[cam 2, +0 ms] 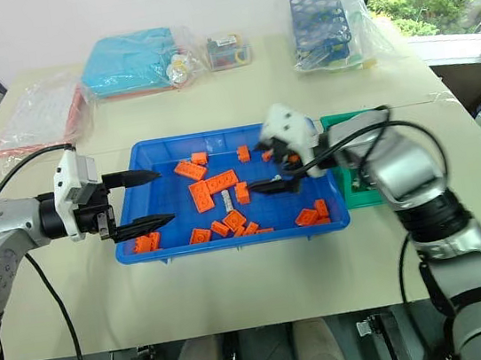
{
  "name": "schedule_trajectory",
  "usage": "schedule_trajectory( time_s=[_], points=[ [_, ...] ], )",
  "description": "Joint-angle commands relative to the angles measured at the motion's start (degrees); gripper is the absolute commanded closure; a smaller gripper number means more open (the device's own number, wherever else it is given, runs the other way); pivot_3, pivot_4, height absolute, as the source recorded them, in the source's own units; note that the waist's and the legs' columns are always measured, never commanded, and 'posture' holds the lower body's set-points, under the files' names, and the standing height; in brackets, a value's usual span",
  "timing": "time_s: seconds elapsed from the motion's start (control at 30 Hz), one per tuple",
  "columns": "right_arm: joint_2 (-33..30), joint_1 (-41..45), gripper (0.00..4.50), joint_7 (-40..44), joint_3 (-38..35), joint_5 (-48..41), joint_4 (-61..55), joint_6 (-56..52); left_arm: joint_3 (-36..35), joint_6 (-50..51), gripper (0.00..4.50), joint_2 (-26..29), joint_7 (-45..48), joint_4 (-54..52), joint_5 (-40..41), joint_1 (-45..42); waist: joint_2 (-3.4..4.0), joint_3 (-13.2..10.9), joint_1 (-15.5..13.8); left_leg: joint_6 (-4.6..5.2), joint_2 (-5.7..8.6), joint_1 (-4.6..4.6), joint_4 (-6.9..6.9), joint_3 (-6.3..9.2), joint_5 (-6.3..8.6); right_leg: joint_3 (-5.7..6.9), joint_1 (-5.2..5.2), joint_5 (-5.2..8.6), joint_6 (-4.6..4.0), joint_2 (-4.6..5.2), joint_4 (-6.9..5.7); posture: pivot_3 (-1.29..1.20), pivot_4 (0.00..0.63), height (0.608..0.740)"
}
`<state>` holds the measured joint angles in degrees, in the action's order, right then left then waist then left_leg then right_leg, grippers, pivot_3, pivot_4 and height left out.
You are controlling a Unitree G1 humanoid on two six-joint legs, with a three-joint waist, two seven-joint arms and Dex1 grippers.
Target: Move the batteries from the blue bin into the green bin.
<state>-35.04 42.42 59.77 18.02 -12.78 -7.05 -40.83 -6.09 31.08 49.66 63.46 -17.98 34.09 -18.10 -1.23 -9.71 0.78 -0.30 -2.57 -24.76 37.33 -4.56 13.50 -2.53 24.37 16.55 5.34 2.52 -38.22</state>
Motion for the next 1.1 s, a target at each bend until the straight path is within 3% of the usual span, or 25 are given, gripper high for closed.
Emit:
schedule_trajectory(
  time_s=[0.03, 0.17, 0.5, 1.1],
  points=[
    [4.3, 3.8, 0.06, -2.3, 3.6, 3.3, 4.6, 1.5, -2.2, -0.3, 0.0, 1.3, -0.5, -2.3, 0.2, 0.4, 0.0, 0.0, 0.1, 0.0, 0.0, 0.0, 0.01, 0.0, 0.0, 0.0, 0.0, 0.0, 0.0, 0.0, 0.0, 0.0, 0.15, 0.739],
    [8.9, 5.3, 0.06, -4.4, 5.9, 4.4, 6.6, -1.6, -3.9, 0.3, 0.0, 2.3, -1.4, -3.5, 0.8, 2.1, 0.0, 0.0, 0.1, 0.0, -0.02, 0.0, -0.01, 0.0, 0.0, 0.01, 0.01, 0.0, 0.0, -0.01, -0.02, 0.0, 0.15, 0.739],
    [10.5, 2.0, 0.06, -6.9, 4.7, 1.1, -0.5, -12.1, -5.8, 1.2, 0.0, 2.9, -2.7, -5.5, 1.5, 4.8, -0.01, 0.0, 0.1, 0.0, -0.04, 0.0, -0.01, 0.01, 0.0, 0.03, 0.0, 0.0, -0.01, 0.01, -0.03, 0.0, 0.15, 0.739],
    [10.0, 4.6, 0.06, -6.4, 13.1, 9.8, 11.5, -4.8, -3.6, 0.3, 0.0, 2.4, -1.7, -2.4, 0.1, 0.7, -0.02, 0.0, 0.2, 0.0, 0.07, 0.0, -0.01, 0.0, 0.0, 0.03, 0.0, 0.0, 0.0, 0.01, -0.02, 0.0, 0.15, 0.739]
  ],
)
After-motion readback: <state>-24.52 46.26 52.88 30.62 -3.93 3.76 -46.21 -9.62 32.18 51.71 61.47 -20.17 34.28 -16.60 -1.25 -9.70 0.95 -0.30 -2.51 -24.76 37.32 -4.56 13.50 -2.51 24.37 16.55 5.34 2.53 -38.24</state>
